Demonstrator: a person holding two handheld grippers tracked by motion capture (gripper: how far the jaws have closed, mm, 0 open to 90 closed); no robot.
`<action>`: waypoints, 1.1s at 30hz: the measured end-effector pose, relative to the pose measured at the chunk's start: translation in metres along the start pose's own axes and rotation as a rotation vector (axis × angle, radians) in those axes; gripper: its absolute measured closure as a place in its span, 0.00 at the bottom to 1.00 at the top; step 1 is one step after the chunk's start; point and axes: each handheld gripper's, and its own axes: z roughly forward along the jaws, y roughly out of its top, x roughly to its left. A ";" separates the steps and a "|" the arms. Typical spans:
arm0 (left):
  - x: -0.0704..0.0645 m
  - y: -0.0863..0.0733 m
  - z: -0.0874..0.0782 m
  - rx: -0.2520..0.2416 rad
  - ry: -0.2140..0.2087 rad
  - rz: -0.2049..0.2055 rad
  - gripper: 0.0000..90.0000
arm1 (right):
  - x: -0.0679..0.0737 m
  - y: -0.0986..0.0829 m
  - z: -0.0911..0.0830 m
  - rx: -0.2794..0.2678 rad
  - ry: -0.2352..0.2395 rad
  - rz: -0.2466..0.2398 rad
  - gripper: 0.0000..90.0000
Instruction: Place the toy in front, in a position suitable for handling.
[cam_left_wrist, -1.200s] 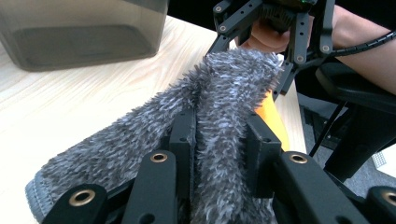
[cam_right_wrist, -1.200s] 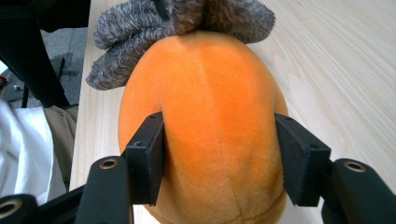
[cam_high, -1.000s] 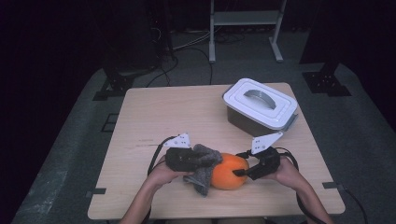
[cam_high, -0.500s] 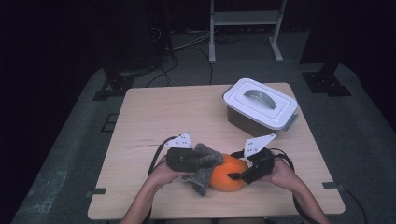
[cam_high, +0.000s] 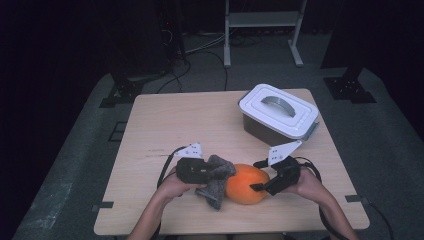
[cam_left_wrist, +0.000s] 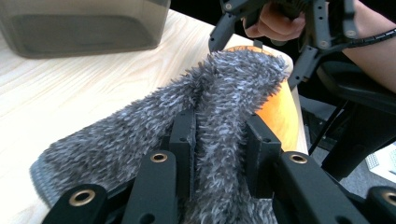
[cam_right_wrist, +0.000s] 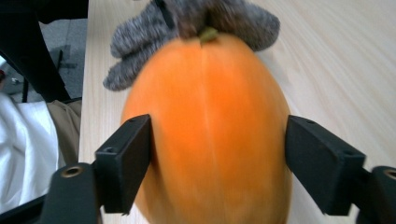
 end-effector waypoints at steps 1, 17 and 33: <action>-0.001 0.000 0.001 -0.005 -0.005 -0.003 0.76 | 0.002 0.002 0.001 -0.002 -0.001 -0.009 0.24; 0.002 -0.003 0.001 0.006 -0.018 -0.017 0.76 | 0.012 0.007 0.013 0.015 -0.020 -0.066 0.50; 0.002 0.003 -0.023 -0.006 -0.015 0.002 0.76 | 0.016 0.018 0.031 -0.107 0.059 -0.099 0.56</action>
